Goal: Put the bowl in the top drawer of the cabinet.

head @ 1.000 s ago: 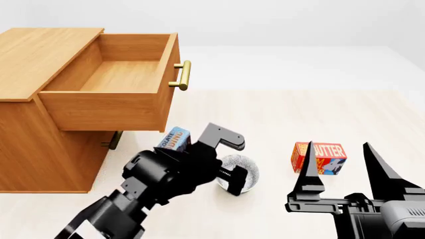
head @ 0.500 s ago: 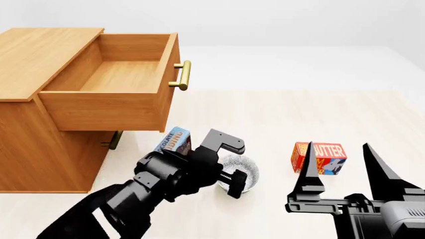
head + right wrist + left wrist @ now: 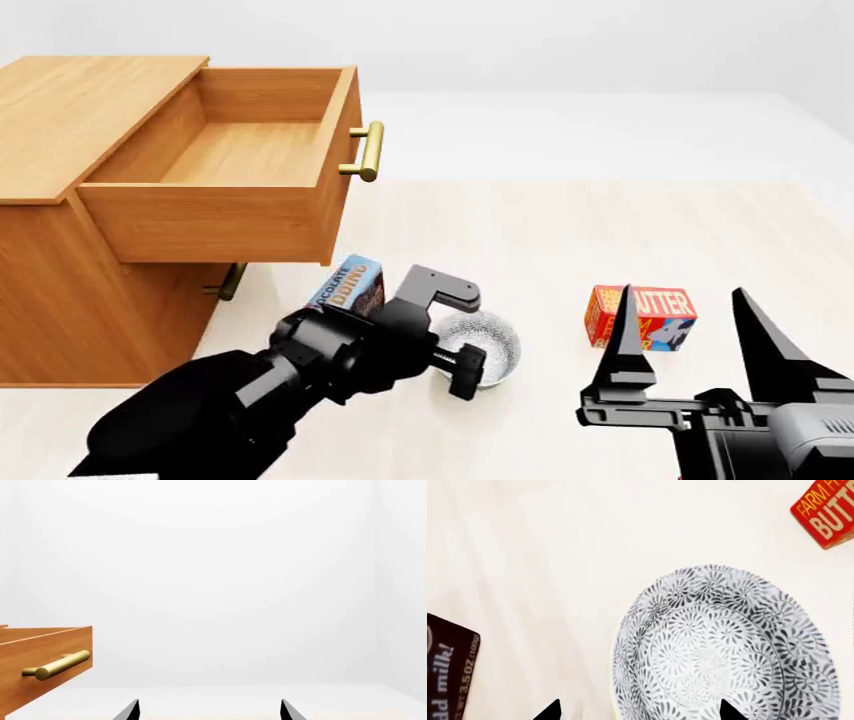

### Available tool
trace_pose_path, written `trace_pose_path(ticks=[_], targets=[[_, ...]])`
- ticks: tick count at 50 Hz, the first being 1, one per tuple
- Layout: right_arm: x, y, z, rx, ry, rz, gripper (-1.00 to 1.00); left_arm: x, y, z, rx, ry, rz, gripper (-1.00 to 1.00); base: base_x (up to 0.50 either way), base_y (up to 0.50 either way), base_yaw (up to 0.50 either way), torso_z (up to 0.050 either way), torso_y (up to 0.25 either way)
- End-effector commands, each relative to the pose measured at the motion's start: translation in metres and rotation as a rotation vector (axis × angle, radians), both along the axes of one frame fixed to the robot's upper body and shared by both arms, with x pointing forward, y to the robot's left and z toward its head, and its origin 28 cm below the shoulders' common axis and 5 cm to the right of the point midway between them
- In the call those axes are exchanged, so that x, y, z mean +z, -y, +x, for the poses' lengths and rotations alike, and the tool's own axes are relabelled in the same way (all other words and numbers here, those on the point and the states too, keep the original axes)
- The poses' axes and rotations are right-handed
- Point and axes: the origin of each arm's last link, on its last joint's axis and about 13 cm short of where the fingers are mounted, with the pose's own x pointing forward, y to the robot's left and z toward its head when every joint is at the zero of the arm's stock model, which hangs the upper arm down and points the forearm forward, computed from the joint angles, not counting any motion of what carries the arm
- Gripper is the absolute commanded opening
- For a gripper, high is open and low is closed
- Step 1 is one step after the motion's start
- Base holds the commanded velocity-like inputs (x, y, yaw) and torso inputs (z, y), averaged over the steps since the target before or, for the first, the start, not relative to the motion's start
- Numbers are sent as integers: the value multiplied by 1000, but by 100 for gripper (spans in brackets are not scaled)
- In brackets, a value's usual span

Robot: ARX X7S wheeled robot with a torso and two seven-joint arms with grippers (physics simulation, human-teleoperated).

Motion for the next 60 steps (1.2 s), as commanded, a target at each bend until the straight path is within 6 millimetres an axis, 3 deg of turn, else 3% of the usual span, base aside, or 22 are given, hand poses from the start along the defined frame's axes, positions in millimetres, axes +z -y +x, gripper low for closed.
trace_pose_path(ticks=[1,19,20,51,60], targets=[[-1,0,0,-1,-1,2,100,0,-4,1,35,-38,-44,100,0,0,0,0,0],[-2,0,0,-1,-2,1,100,-2,-10,0,95,-161,-137,100,0,0,0,0,0],[-2,0,0,-1,-2,1,100,-2,-10,0,101,-158,-140,-100,0,0,0,0,0],[-1,-2,-1,9,3,-1,100,-3,-12,4,121,-116,-171,-100,0,0,0,0,0],[-2,-2,0,12,-1,-2,100,7,-8,9,103,-80,-219,-100,0,0,0,0,0]])
